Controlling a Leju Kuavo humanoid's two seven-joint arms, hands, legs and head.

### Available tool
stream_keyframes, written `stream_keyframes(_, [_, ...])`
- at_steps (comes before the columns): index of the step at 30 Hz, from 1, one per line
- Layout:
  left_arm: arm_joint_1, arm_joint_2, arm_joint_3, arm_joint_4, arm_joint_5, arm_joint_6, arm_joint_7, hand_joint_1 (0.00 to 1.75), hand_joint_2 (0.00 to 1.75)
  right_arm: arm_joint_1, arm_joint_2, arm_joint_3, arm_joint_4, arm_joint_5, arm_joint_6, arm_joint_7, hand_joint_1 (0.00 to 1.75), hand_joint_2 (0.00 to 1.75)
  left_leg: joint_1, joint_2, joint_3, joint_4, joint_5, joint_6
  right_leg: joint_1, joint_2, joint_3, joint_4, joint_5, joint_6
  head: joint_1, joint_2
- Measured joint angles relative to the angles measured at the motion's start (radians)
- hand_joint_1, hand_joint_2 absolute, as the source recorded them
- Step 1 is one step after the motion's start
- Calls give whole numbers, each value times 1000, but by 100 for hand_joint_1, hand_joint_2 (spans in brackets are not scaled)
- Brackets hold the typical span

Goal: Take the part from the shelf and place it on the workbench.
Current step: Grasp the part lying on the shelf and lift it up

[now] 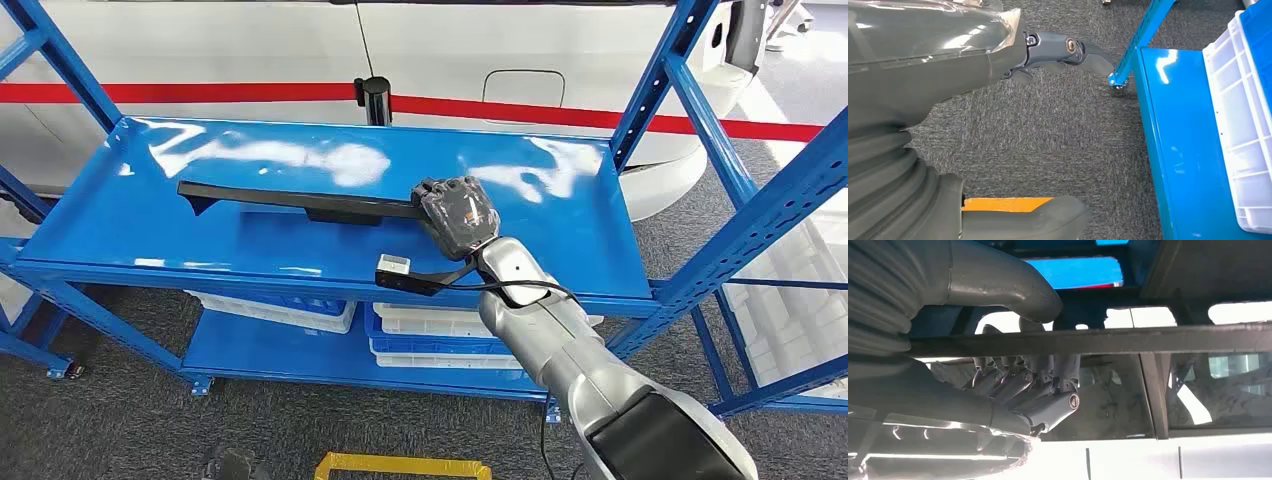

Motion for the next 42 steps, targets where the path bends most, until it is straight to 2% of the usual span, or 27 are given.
stream_keyframes(3, [0, 0, 0, -1, 0, 0, 0, 0, 175, 1, -1, -2, -10, -11, 0, -13, 166, 175, 0, 0, 0, 0, 0, 0, 0, 0, 0, 0, 0, 0, 0, 0])
stream_keyframes(7, [0, 0, 0, -2, 0, -5, 0, 0, 0, 10, -18, -23, -90, -99, 34, -105, 171, 175, 0, 0, 0, 0, 0, 0, 0, 0, 0, 0, 0, 0, 0, 0])
stream_keyframes(12, [12, 2, -3, -12, 2, -8, 0, 0, 0, 8, -110, -41, -342, -161, 157, -110, 162, 175, -1, -1, 0, 0, 0, 0, 0, -3, 0, 0, 0, 0, 0, 0])
stream_keyframes(19, [19, 8, -13, -28, 25, -27, 0, 0, 0, 9, -217, -56, -543, -206, 188, -104, 162, 175, -1, -1, 0, 0, 0, 0, 0, -2, 0, 0, 0, 0, 0, 0])
stream_keyframes(23, [16, 12, -19, -21, 22, -26, 19, 0, 0, 18, -241, -57, -589, -217, 186, -101, 162, 175, 0, 0, 0, 0, 0, 0, 0, -2, 0, 0, 0, 0, 0, 0])
stream_keyframes(32, [18, 23, -26, -1, -2, -20, 167, 0, 0, 42, -283, -60, -627, -220, 201, -83, 162, 175, 1, 0, 0, 0, 0, 0, 0, -2, 0, 0, 0, 0, 0, 0])
stream_keyframes(42, [18, 25, -35, 3, -11, -42, 186, 0, 0, 69, -318, -66, -635, -232, 213, -86, 162, 175, 0, -1, 0, 0, 0, 0, 0, -2, 0, 0, 0, 0, 0, 0])
